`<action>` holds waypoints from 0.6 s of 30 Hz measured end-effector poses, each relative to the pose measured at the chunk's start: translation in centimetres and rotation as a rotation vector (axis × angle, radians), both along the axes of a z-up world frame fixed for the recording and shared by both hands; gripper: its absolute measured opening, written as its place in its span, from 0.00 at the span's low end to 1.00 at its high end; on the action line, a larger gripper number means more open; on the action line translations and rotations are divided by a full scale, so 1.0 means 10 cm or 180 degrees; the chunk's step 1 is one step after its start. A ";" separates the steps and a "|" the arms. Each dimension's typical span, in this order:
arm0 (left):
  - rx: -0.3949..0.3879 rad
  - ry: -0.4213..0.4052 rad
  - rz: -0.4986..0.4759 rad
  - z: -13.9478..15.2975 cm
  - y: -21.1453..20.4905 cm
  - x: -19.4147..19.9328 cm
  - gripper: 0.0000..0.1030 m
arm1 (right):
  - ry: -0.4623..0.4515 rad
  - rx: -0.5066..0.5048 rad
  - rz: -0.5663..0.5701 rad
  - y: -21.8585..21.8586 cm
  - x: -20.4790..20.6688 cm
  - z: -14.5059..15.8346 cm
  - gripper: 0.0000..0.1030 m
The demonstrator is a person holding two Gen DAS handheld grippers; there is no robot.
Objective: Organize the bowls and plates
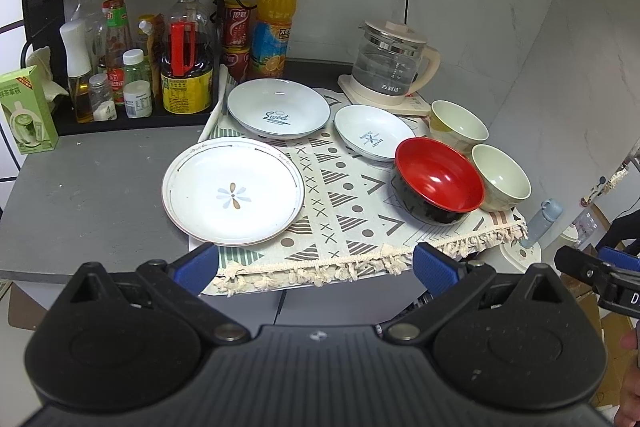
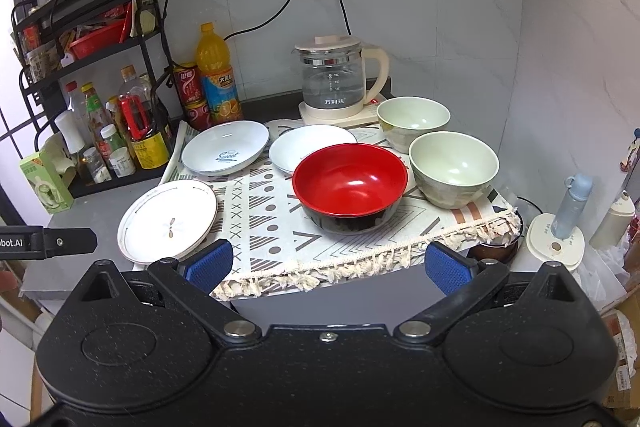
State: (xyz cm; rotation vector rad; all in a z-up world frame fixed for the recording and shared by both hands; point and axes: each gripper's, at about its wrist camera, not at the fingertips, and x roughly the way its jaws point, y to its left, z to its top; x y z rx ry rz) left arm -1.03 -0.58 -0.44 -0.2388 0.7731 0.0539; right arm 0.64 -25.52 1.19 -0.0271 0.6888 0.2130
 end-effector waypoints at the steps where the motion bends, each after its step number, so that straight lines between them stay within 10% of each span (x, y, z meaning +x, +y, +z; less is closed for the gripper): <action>1: -0.0002 0.0003 0.0000 0.00 0.00 0.00 0.99 | 0.0001 0.0007 -0.0002 0.00 0.00 -0.01 1.00; 18: -0.0010 0.0046 0.0014 0.01 0.03 -0.04 0.99 | 0.0023 0.0047 -0.0016 0.03 0.00 -0.03 1.00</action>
